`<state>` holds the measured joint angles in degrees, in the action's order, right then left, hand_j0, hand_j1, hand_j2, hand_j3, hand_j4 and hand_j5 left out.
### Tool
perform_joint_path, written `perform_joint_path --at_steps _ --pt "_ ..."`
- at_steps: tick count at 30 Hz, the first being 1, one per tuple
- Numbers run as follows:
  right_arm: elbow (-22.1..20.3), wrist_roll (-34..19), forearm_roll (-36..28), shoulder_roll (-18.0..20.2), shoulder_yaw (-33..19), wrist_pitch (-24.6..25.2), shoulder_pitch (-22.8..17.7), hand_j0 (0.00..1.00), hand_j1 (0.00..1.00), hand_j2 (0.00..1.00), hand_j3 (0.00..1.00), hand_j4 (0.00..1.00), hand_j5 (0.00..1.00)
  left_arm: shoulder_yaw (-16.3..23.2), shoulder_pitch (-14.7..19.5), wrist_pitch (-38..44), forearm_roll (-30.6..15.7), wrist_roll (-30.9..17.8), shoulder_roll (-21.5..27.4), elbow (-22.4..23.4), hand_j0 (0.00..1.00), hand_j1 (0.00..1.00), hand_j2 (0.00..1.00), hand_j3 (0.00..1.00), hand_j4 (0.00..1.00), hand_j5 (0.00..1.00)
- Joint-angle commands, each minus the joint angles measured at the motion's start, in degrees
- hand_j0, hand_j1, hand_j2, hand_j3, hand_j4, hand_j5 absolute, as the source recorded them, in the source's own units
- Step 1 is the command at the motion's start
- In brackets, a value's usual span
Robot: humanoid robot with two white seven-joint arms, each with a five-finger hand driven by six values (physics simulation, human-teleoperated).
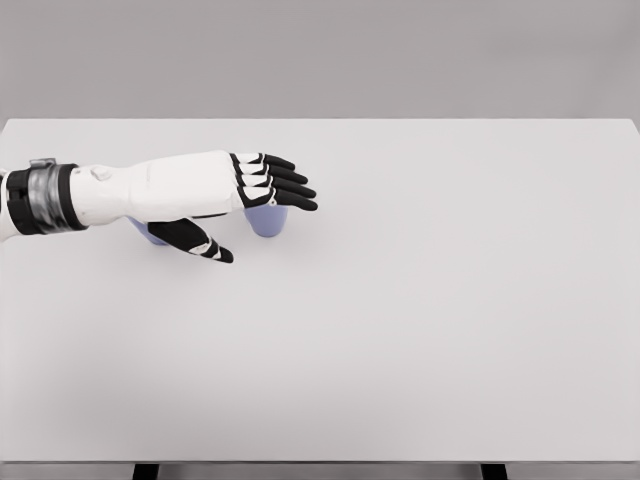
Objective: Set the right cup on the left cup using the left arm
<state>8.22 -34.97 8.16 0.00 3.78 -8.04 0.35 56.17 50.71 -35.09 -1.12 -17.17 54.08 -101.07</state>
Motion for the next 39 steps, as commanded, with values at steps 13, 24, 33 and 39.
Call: perform_joint_path --at_steps 13,24,33,39 --pt "0.2 0.0 0.0 0.0 -0.1 0.0 -0.3 1.0 1.0 1.0 1.0 1.0 1.0 8.2 7.3 0.1 -1.8 0.0 0.0 0.3 1.0 1.0 1.0 1.0 1.0 1.0" --pt "0.2 0.0 0.0 0.0 -0.1 0.0 -0.3 1.0 1.0 1.0 1.0 1.0 1.0 30.6 31.6 0.1 -11.6 0.0 -2.8 6.1 1.0 1.0 1.0 1.0 1.0 1.0" --pt "0.2 0.0 0.0 0.0 -0.1 0.0 -0.3 1.0 1.0 1.0 1.0 1.0 1.0 29.5 31.2 0.1 -11.4 1.2 -4.2 7.7 1.0 1.0 1.0 1.0 1.0 1.0" --pt "0.2 0.0 0.0 0.0 -0.1 0.0 -0.3 1.0 1.0 1.0 1.0 1.0 1.0 28.8 29.4 0.1 -8.1 -9.2 -5.6 12.7 1.0 1.0 1.0 1.0 1.0 1.0"
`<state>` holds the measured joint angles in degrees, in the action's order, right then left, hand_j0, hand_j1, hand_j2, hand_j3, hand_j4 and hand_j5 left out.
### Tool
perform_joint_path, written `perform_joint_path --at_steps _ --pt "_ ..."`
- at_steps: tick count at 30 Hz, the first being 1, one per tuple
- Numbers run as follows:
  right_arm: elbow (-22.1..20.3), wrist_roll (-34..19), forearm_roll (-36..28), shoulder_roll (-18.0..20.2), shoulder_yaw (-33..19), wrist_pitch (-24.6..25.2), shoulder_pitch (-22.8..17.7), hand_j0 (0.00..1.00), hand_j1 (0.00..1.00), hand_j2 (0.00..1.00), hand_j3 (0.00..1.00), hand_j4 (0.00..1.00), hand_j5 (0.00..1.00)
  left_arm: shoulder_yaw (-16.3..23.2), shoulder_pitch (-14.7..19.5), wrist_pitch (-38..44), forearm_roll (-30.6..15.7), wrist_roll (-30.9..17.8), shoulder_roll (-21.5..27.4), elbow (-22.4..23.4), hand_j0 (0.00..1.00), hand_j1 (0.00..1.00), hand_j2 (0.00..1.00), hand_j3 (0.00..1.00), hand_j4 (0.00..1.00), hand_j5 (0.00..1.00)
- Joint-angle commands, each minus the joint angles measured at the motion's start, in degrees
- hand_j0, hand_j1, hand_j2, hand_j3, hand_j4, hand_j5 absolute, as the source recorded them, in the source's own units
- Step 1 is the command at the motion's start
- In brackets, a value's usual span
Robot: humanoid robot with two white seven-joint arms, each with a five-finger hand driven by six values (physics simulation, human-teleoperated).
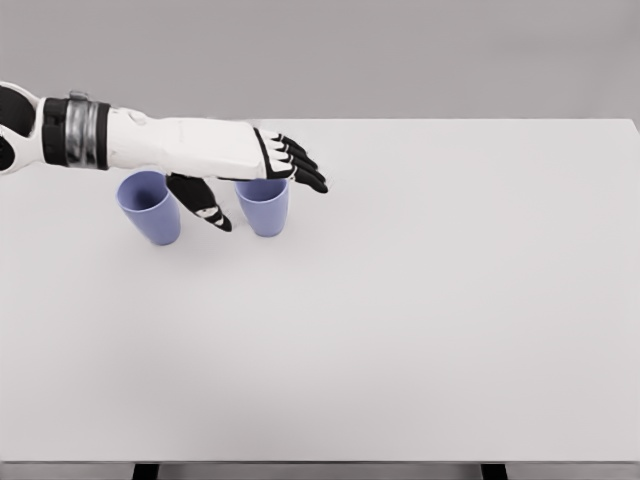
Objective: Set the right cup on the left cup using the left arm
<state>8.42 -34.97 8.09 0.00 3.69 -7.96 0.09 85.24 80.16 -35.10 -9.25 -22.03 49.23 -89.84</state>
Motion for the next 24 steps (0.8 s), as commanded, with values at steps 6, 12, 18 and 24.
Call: perform_joint_path --at_steps 6,12,18,24 --pt "0.0 0.0 0.1 0.0 0.0 0.0 0.0 1.0 1.0 1.0 1.0 1.0 1.0 -1.3 0.6 0.1 -3.2 -4.4 -2.7 3.5 1.0 1.0 1.0 1.0 1.0 1.0" --pt "0.0 0.0 0.1 0.0 0.0 0.0 0.0 1.0 1.0 1.0 1.0 1.0 1.0 -3.6 -0.2 0.1 -3.1 -4.2 -4.8 11.5 1.0 1.0 1.0 1.0 1.0 1.0" --pt "0.0 0.0 0.1 0.0 0.0 0.0 0.0 1.0 1.0 1.0 1.0 1.0 1.0 -3.5 -3.5 0.1 -0.9 -3.4 -7.6 15.8 1.0 1.0 1.0 1.0 1.0 1.0" --pt "0.0 0.0 0.1 0.0 0.0 0.0 0.0 1.0 1.0 1.0 1.0 1.0 1.0 -3.6 -5.1 0.1 0.7 -3.2 -8.9 18.3 1.0 1.0 1.0 1.0 1.0 1.0"
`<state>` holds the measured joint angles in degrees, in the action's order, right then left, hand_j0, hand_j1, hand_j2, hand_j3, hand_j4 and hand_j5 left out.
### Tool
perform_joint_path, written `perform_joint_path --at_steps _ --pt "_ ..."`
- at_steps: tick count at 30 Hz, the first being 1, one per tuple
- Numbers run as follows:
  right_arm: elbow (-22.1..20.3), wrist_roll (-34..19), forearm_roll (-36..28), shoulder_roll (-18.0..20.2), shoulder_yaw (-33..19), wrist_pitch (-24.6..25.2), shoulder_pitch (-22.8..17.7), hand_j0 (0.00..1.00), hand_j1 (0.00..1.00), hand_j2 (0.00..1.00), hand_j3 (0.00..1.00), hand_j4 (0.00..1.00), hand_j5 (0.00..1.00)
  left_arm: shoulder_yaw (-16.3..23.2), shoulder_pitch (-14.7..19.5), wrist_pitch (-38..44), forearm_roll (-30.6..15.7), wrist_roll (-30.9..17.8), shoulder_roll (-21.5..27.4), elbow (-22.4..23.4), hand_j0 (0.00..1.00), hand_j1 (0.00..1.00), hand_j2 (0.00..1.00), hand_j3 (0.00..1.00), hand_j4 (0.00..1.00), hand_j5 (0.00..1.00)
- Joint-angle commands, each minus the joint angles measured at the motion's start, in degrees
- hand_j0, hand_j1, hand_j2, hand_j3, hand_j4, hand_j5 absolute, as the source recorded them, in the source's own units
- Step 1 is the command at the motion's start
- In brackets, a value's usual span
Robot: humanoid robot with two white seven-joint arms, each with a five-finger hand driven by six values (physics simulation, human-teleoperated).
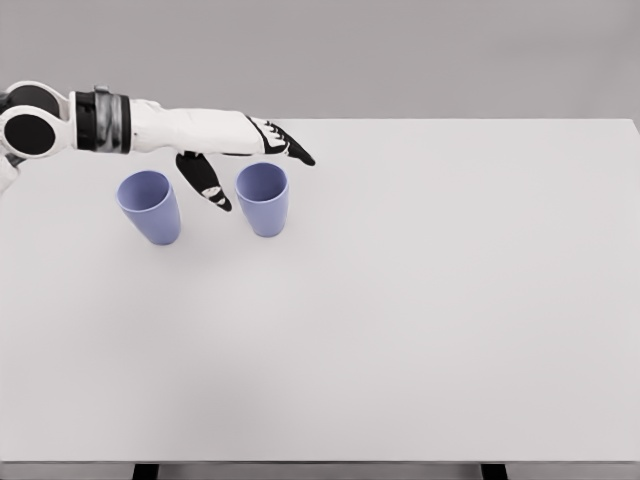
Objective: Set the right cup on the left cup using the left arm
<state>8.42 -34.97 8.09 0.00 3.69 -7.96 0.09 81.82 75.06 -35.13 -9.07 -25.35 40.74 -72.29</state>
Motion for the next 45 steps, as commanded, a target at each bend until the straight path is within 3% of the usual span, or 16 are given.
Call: perform_joint_path --at_steps 1,5,22,36,45 --pt "0.0 0.0 0.1 0.0 0.0 0.0 0.0 1.0 1.0 1.0 1.0 1.0 1.0 -0.2 -0.1 0.1 0.8 0.3 -0.9 1.6 1.0 1.0 1.0 1.0 1.0 1.0" --pt "0.0 0.0 0.1 0.0 0.0 0.0 0.0 1.0 1.0 1.0 1.0 1.0 1.0 -0.2 -0.7 0.1 -2.2 2.2 -0.9 1.6 1.0 1.0 1.0 1.0 1.0 1.0" --pt "0.0 0.0 0.1 0.0 0.0 0.0 0.0 1.0 1.0 1.0 1.0 1.0 1.0 0.6 -1.8 0.1 -0.2 2.2 -0.8 2.1 1.0 1.0 1.0 1.0 1.0 1.0" --pt "0.0 0.0 0.1 0.0 0.0 0.0 0.0 1.0 1.0 1.0 1.0 1.0 1.0 0.2 -2.8 0.1 0.3 2.9 -2.3 8.7 1.0 1.0 1.0 1.0 1.0 1.0" --pt "0.0 0.0 0.1 0.0 0.0 0.0 0.0 1.0 1.0 1.0 1.0 1.0 1.0 -0.1 -4.1 0.1 1.1 2.9 -5.9 13.1 1.0 1.0 1.0 1.0 1.0 1.0"
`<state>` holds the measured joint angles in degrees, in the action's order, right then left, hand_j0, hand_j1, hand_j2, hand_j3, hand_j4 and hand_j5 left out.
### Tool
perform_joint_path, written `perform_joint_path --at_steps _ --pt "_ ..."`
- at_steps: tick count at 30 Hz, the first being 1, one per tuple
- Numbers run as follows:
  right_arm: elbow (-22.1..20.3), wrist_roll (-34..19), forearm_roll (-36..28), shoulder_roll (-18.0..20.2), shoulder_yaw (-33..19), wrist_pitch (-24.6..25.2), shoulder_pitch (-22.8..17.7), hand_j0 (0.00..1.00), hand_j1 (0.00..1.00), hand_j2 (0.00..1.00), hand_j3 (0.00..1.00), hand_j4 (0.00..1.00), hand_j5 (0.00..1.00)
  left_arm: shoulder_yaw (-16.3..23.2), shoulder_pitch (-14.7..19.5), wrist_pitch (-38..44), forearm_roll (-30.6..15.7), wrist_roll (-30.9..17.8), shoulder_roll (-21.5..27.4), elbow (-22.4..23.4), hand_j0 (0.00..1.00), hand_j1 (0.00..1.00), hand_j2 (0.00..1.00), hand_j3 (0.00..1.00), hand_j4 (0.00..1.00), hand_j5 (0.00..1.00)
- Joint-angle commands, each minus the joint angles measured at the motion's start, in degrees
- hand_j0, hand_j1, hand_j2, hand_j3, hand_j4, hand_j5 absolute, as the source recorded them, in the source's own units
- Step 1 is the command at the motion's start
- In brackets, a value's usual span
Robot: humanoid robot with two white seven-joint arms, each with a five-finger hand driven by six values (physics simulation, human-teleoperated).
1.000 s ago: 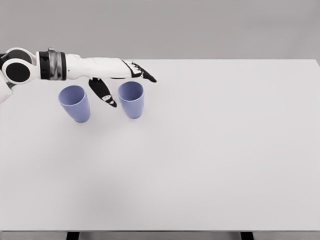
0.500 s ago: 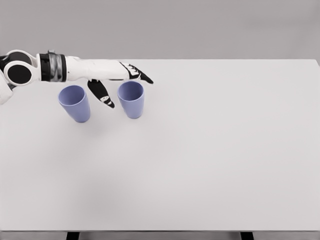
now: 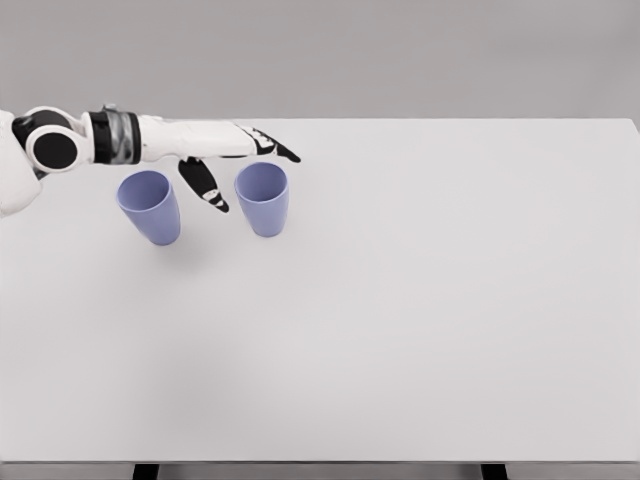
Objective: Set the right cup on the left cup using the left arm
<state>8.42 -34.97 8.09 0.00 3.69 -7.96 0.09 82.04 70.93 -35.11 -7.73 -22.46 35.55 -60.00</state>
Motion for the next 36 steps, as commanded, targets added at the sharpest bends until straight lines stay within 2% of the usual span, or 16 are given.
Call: perform_joint_path --at_steps 1,7,30,31,32,35,36 --pt "0.0 0.0 0.1 0.0 0.0 0.0 0.0 1.0 1.0 1.0 1.0 1.0 1.0 -0.2 0.0 0.1 -0.3 0.6 -1.0 0.8 1.0 1.0 1.0 1.0 1.0 1.0" --pt "0.0 0.0 0.1 0.0 0.0 0.0 0.0 1.0 1.0 1.0 1.0 1.0 1.0 -0.1 -1.5 0.1 -0.3 1.2 -2.1 0.9 1.0 1.0 1.0 1.0 1.0 1.0" --pt "0.0 0.0 0.1 0.0 0.0 0.0 0.0 1.0 1.0 1.0 1.0 1.0 1.0 0.4 -1.7 0.1 -0.1 2.9 -2.1 1.5 1.0 1.0 1.0 1.0 1.0 1.0" --pt "0.0 0.0 0.1 0.0 0.0 0.0 0.0 1.0 1.0 1.0 1.0 1.0 1.0 0.4 -1.8 0.1 0.2 2.9 -2.1 1.5 1.0 1.0 1.0 1.0 1.0 1.0" --pt "0.0 0.0 0.1 0.0 0.0 0.0 0.0 1.0 1.0 1.0 1.0 1.0 1.0 -0.4 -1.8 0.1 2.5 2.9 -2.1 1.5 1.0 1.0 1.0 1.0 1.0 1.0" --pt "0.0 0.0 0.1 0.0 0.0 0.0 0.0 1.0 1.0 1.0 1.0 1.0 1.0 -0.4 -2.0 0.1 2.9 3.6 -2.1 1.6 1.0 1.0 1.0 1.0 1.0 1.0" --pt "0.0 0.0 0.1 0.0 0.0 0.0 0.0 1.0 1.0 1.0 1.0 1.0 1.0 -0.5 -2.0 0.1 2.9 3.7 -2.1 1.6 0.92 0.92 0.92 0.92 0.92 0.92"
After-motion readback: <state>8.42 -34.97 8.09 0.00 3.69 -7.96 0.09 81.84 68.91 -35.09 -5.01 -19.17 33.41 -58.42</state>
